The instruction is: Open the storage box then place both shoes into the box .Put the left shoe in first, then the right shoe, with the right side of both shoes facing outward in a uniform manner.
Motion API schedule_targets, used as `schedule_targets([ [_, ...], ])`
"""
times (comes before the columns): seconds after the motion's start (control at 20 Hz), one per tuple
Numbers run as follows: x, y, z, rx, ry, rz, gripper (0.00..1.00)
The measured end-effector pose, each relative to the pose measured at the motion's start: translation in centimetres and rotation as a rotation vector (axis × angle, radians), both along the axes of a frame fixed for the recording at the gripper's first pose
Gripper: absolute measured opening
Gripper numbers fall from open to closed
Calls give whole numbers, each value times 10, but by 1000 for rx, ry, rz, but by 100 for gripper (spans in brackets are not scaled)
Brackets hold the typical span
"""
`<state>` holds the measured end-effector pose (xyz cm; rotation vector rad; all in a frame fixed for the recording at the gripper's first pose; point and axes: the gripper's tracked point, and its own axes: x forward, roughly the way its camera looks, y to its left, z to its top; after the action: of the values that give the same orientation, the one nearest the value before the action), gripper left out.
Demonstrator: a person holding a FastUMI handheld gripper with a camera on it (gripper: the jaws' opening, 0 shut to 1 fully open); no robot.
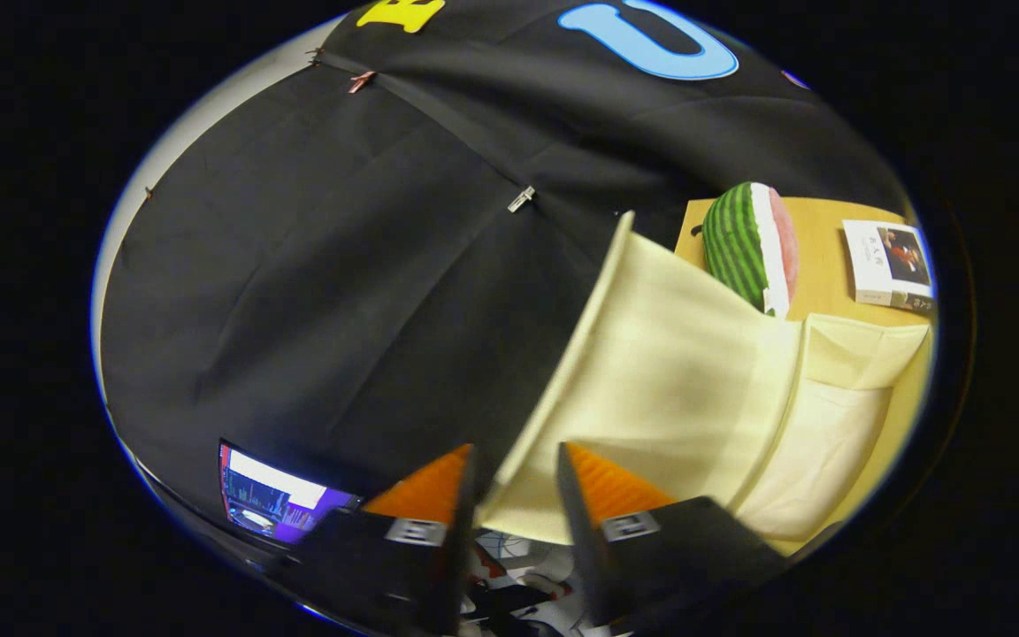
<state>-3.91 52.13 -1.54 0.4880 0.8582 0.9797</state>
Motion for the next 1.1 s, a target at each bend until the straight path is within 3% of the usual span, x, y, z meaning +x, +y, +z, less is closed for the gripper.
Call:
schedule_targets([
  [0.05, 9, -3, 6, -11, -72, -7, 100],
  [0.3, 21, -61, 36, -74, -362, -41, 98],
  [0.6, 68, -177, 36, -258, -572, -217, 98],
  [0.85, 87, -283, 35, -365, -646, -391, 98],
  [1.1, 81, -379, 16, -468, -601, -557, 98],
])
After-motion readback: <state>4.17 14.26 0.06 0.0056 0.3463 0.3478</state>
